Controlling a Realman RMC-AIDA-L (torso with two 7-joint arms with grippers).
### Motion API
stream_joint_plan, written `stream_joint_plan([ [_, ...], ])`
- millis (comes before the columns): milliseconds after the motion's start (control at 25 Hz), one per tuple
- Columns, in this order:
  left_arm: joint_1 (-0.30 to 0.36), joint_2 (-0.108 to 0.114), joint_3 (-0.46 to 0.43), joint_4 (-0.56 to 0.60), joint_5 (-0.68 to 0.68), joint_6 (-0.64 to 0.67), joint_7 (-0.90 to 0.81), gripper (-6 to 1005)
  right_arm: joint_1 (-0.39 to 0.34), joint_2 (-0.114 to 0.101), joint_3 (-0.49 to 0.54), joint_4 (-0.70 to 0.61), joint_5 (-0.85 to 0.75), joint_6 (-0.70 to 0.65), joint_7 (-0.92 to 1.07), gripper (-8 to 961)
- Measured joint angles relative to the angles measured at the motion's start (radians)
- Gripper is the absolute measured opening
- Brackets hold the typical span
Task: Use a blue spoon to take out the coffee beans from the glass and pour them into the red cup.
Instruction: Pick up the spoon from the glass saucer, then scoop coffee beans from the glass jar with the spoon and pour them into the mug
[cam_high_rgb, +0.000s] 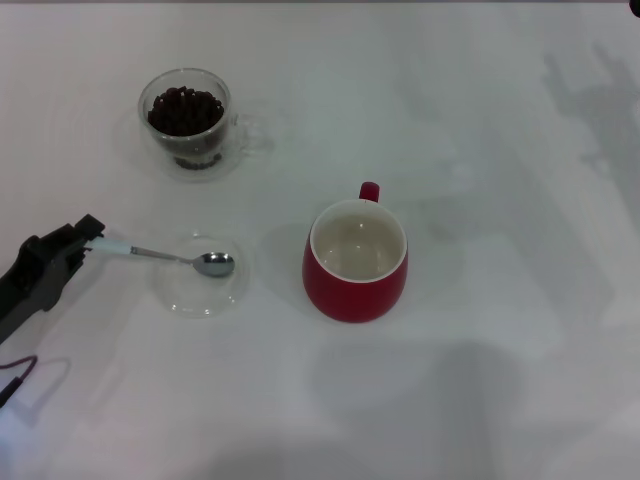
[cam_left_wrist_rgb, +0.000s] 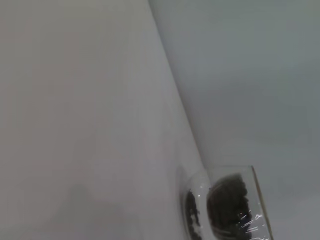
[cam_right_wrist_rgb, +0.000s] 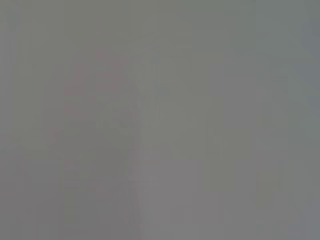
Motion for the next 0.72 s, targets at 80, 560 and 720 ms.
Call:
stream_joint_plan([
  [80, -0.003, 0.002, 0.000, -0.004, -0.005, 0.016, 0.000, 130, -0.001, 0.000, 0.000, 0.000, 0.000, -0.001, 0.001, 754],
  [560, -0.007, 0.053, 0.000, -0.031, -0.044, 0.161, -0.013, 127, -0.001, 0.000, 0.010, 0.007, 0.000, -0.002, 0.014, 755],
  [720, -0.036, 0.086, 0.003, -0.095, -0.137, 0.281, -0.008, 128, -0.006, 0.000, 0.011, 0.007, 0.000, -0.003, 0.015, 755],
])
